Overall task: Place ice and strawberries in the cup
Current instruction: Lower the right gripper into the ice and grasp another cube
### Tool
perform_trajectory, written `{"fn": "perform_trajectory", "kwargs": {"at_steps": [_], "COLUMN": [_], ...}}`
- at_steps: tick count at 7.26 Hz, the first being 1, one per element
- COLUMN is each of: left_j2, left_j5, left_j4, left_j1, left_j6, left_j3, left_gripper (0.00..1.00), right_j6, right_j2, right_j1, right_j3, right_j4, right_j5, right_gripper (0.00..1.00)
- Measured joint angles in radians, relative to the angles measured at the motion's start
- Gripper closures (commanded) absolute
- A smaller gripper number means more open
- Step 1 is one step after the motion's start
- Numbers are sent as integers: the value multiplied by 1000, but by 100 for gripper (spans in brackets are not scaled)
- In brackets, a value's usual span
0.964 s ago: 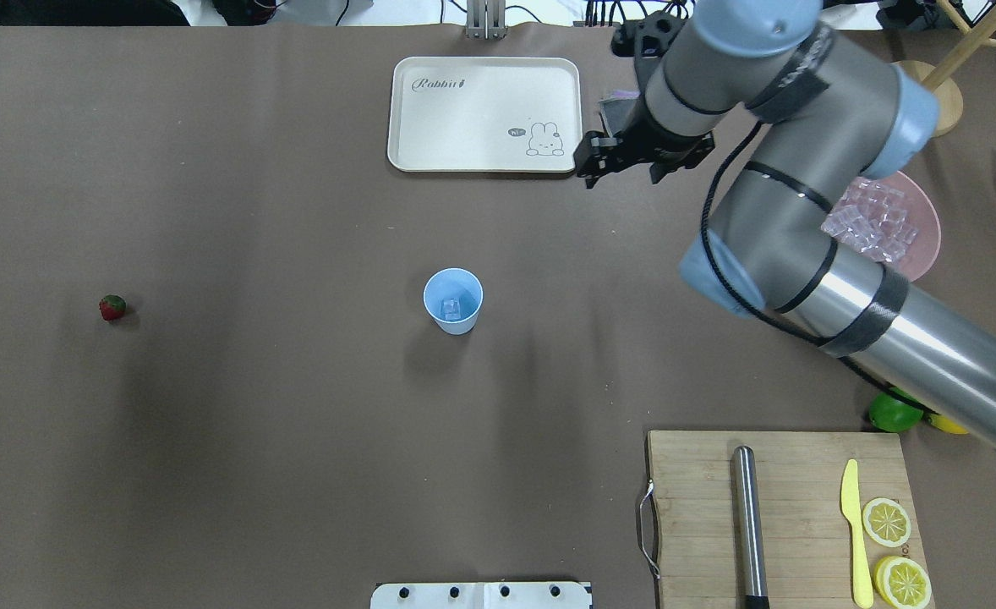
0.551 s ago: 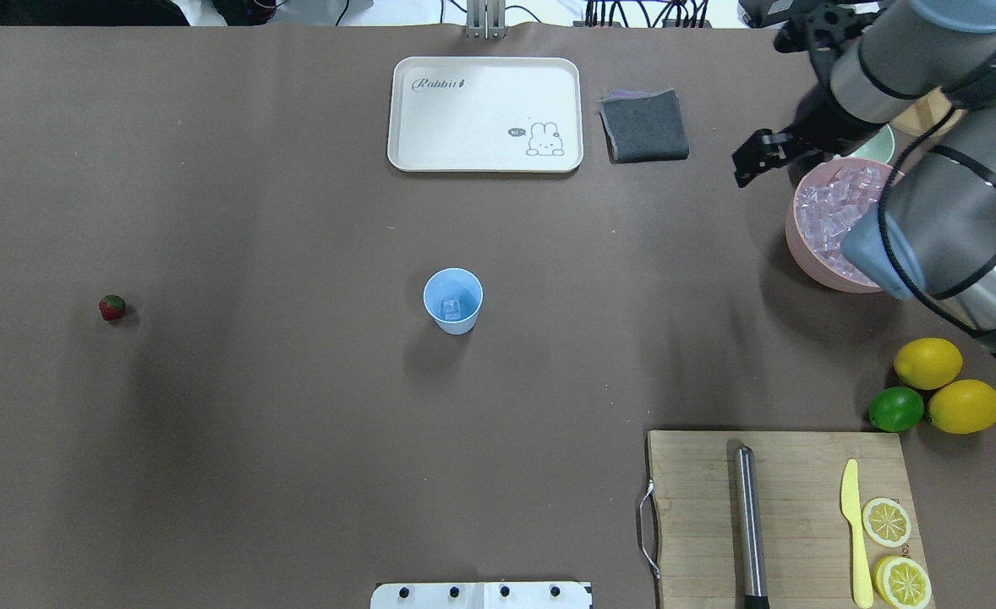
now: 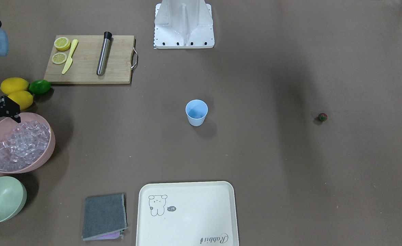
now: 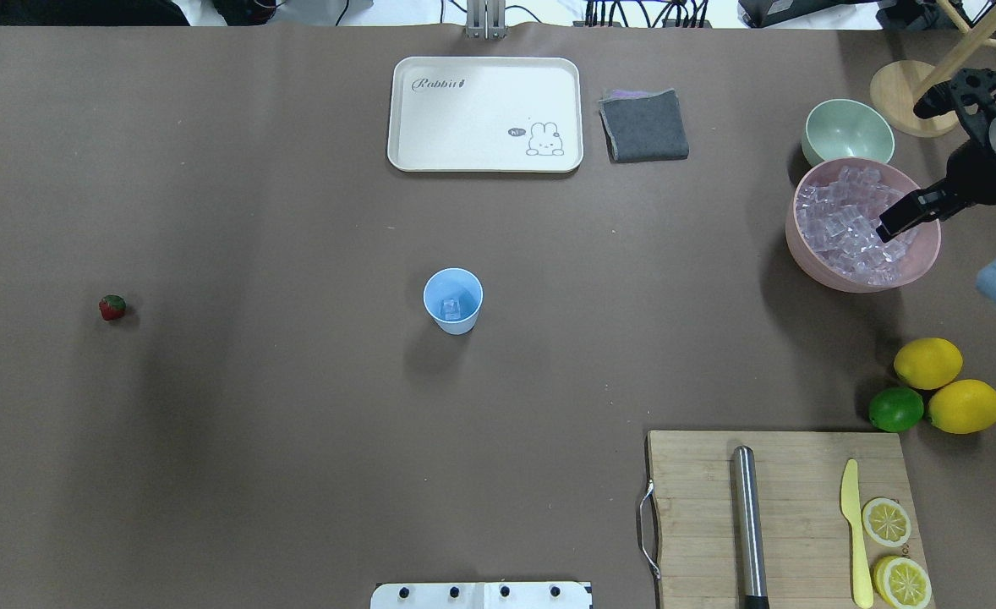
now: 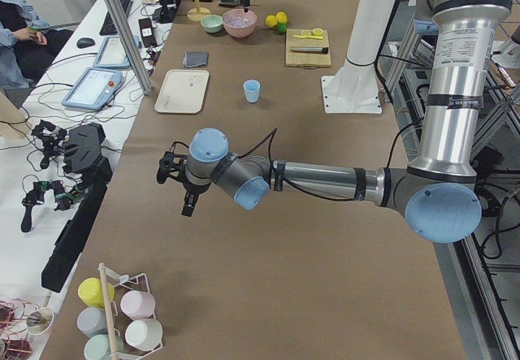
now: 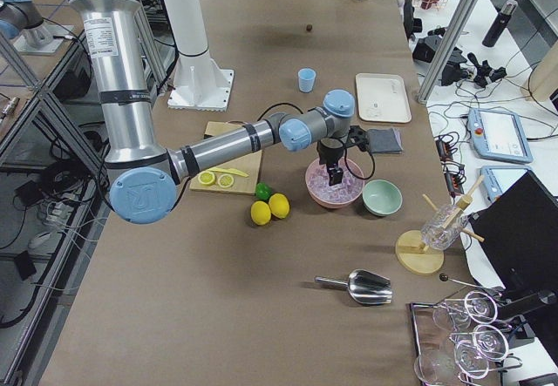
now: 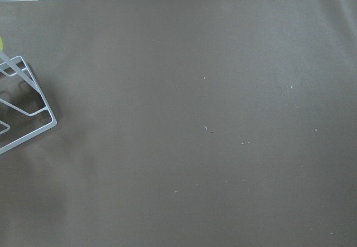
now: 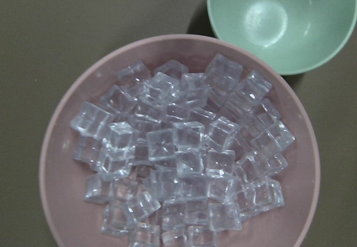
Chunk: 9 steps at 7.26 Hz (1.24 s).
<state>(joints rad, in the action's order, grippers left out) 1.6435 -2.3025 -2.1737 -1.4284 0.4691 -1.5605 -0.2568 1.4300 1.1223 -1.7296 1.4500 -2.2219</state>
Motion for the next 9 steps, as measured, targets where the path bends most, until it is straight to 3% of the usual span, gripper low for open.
{"fn": "perform_trajectory", "kwargs": {"at_steps": [3,4,7,9], "left_j2": [4,3,-1,-5], "left_j5": [0,0,0,0], "left_j4": [0,0,0,-1], "left_j1": [0,0,0,0], "left_j6": [0,0,-6,-9], "left_j3": [0,1,7,6], "left_gripper": [3,3,3,3], "right_j6": [-11,-39,-65,-57], "right_j2": [-22,-51,-82,-72], "right_j1": [-12,-13,-15,-26], "right_j3": [189,198,60,39], "right_j4": [-236,-236,-47,-7], "right_j5": [11,5,0,16], "right_gripper": [9,9,9,9]}}
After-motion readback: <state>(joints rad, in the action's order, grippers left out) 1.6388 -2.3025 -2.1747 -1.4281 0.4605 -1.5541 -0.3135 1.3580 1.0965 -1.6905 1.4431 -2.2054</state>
